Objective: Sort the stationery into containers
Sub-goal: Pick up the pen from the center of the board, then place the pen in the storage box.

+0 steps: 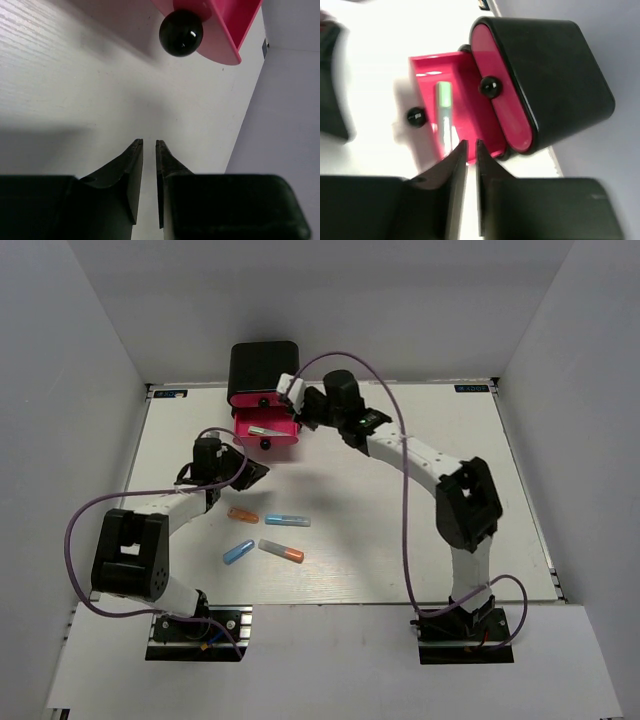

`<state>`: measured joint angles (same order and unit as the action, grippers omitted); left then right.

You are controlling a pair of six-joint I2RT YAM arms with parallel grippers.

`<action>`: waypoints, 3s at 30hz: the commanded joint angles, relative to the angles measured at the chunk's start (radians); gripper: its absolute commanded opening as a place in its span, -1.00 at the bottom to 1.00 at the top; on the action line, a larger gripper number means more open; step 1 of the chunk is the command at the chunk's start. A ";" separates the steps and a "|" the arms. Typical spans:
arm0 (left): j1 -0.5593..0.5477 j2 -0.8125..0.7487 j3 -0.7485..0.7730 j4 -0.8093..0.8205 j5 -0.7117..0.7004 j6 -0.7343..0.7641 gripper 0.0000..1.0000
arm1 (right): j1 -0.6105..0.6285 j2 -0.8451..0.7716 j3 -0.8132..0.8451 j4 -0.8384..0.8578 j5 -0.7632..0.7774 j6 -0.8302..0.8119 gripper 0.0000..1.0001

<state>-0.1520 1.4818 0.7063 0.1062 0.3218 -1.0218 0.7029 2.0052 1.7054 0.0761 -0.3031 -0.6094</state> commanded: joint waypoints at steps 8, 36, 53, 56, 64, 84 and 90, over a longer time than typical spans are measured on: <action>0.000 -0.132 0.104 -0.291 -0.056 0.231 0.55 | 0.007 -0.281 -0.455 -0.306 -0.373 -0.202 0.35; -0.009 -0.586 -0.082 -0.902 -0.053 -0.202 1.00 | 0.201 -0.003 -0.440 -0.148 -0.070 -0.001 -0.07; -0.009 -0.436 -0.142 -0.869 0.006 -0.337 1.00 | 0.084 -0.154 -0.271 -0.111 -0.021 -0.015 -0.78; -0.009 -0.394 -0.142 -0.870 0.016 -0.337 1.00 | 0.069 -0.142 -0.201 -0.090 -0.005 -0.053 -0.78; -0.009 -0.373 -0.142 -0.849 0.025 -0.356 1.00 | 0.075 0.077 0.011 0.057 0.099 -0.138 -0.75; -0.018 -0.296 -0.177 -0.768 0.034 -0.374 0.90 | 0.041 0.228 0.176 0.146 0.141 -0.182 0.40; -0.066 -0.180 -0.122 -0.767 0.025 -0.374 0.85 | 0.050 0.069 0.068 0.197 0.114 -0.090 0.43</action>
<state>-0.1944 1.2724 0.5385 -0.6727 0.3481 -1.3891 0.7586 2.2250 1.7935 0.1707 -0.1627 -0.7628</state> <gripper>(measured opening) 0.930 0.712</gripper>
